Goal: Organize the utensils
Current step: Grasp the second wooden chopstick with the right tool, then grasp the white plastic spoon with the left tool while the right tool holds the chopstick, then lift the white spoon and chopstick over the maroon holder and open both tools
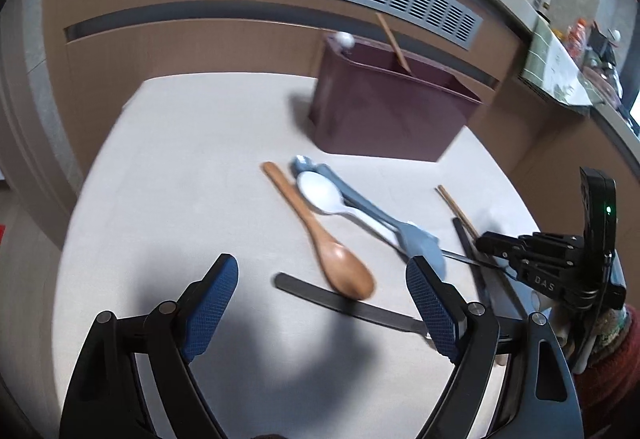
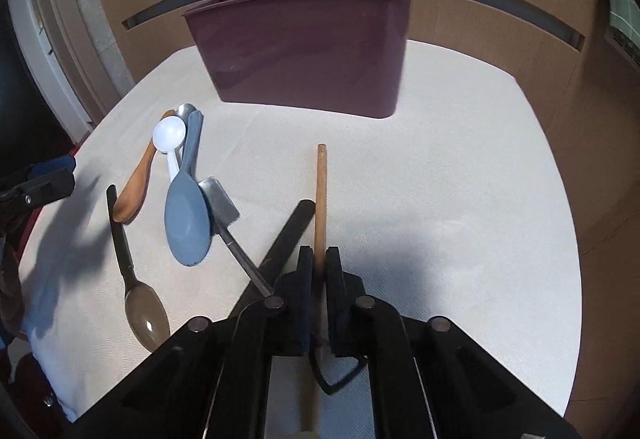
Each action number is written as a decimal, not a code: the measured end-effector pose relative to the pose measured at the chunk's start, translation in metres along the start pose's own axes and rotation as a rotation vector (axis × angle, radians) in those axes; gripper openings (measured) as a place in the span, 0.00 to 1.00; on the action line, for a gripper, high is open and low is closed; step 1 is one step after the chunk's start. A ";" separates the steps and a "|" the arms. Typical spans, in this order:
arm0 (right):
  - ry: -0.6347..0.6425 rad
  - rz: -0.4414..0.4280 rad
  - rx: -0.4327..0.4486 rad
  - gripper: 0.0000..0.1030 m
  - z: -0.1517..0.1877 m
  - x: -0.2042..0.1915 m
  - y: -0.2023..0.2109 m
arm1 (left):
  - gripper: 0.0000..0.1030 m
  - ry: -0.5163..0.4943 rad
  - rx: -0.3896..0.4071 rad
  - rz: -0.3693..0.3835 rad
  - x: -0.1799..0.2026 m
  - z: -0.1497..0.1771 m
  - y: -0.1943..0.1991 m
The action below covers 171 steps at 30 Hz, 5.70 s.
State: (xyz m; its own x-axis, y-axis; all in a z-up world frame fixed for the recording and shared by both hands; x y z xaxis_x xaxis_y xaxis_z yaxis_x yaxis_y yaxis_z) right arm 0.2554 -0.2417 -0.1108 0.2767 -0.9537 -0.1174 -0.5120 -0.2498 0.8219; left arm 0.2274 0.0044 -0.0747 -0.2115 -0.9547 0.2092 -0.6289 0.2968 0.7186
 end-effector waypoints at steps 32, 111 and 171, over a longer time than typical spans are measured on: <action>-0.198 0.014 0.120 0.06 0.008 0.040 0.014 | 0.65 -0.274 -0.082 -0.101 0.086 -0.012 -0.075; -0.094 0.082 0.056 0.13 -0.012 0.032 -0.008 | 0.08 0.066 -0.138 0.021 -0.009 -0.060 -0.091; -0.159 -0.004 0.433 0.05 -0.065 0.006 0.095 | 0.10 -0.038 0.409 0.098 0.041 -0.128 0.053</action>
State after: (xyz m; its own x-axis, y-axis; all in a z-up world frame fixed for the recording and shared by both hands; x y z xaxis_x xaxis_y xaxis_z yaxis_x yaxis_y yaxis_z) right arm 0.2614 -0.2604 0.0028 0.1689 -0.9579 -0.2321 -0.8128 -0.2685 0.5169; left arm 0.2813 -0.0216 0.0563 -0.3073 -0.9225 0.2336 -0.8480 0.3768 0.3727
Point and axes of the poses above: each gripper's, at about its wrist camera, not at the fingertips, and y roughly against the way its jaws point, x to its right, z to its underside, the point moved 2 cm from there along -y, roughly the way its jaws point, and after that the axes turned 4 degrees about -y, right-handed, at the moved point
